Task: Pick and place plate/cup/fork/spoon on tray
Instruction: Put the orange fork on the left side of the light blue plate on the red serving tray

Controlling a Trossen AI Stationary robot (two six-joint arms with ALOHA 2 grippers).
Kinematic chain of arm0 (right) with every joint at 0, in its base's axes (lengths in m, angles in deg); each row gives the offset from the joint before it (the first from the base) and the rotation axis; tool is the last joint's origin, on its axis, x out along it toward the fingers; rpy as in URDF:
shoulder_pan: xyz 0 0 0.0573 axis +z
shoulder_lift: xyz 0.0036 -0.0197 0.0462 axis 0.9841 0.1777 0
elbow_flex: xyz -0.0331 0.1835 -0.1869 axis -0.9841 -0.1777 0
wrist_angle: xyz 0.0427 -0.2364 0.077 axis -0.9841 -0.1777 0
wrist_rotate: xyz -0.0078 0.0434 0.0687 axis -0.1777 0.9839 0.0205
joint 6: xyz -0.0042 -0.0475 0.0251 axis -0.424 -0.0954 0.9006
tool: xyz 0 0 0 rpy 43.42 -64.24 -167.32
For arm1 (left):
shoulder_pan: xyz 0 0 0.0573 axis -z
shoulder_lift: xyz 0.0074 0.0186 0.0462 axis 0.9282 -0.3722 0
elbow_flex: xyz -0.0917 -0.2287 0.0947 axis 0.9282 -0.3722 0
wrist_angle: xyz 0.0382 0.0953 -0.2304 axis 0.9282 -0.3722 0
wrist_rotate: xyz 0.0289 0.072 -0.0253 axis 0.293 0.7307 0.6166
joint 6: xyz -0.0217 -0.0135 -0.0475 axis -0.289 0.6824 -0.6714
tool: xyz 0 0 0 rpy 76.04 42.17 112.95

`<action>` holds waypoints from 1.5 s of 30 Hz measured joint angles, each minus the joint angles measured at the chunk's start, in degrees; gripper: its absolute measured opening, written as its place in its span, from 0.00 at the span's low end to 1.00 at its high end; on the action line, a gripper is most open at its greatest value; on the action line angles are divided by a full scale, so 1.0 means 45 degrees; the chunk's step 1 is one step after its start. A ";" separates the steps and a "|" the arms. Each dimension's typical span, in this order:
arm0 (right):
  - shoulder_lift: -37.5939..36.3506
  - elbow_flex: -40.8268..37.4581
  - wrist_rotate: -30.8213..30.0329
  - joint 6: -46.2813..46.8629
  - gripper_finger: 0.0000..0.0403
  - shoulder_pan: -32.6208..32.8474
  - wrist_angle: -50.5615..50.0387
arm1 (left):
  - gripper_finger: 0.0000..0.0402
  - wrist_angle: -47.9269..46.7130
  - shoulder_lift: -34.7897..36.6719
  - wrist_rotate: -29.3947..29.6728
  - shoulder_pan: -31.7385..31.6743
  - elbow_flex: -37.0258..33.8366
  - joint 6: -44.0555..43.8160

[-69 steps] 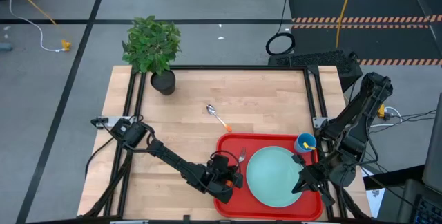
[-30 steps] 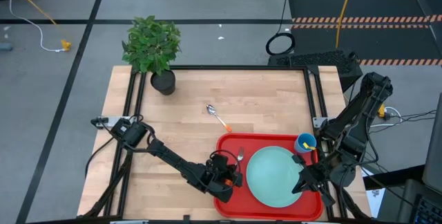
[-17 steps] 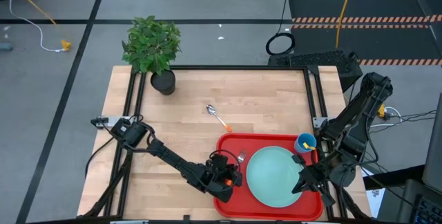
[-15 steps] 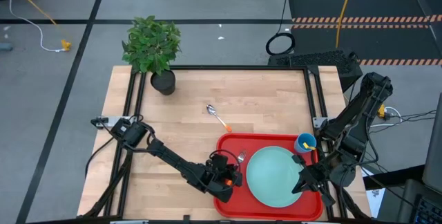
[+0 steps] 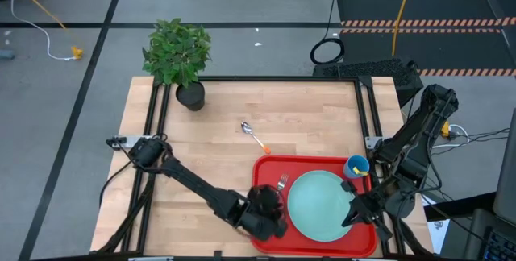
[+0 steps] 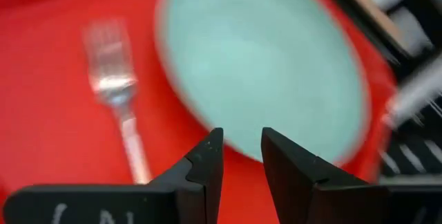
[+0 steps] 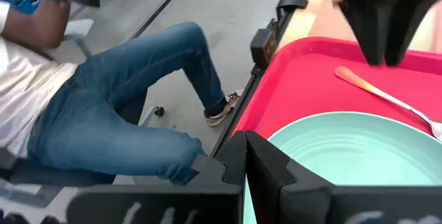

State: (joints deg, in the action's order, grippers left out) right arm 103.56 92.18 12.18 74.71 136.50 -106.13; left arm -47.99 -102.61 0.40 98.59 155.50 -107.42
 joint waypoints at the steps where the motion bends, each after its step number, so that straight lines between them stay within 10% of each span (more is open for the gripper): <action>1: -0.0002 0.0000 0.0069 -0.0157 0.00 0.0003 0.0017 | 0.25 -0.0343 0.0015 -0.0093 0.0070 0.0542 0.0864; 7: -0.0010 0.0000 0.0085 -0.0356 0.00 0.0003 0.0012 | 0.25 -0.2679 0.0048 -0.0367 0.0176 0.2654 0.5336; 16: -0.0015 0.0000 -0.0459 0.0612 0.00 0.0003 0.0015 | 0.24 -0.5855 0.0011 -0.1003 0.0319 0.2152 0.6412; 25: -0.0015 0.0000 -0.0988 0.0687 0.00 0.0003 0.0016 | 0.02 -0.5583 0.0009 -0.1796 0.0160 0.0796 0.7597; 45: -0.0015 0.0000 -0.0969 -0.0730 0.00 -0.1168 0.0049 | 0.01 -0.4050 -0.0874 -0.2445 0.0356 0.0627 1.0589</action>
State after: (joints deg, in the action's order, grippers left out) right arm 103.49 92.18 7.82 71.43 131.25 -105.92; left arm -66.22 -106.54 -10.60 100.19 158.32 -59.77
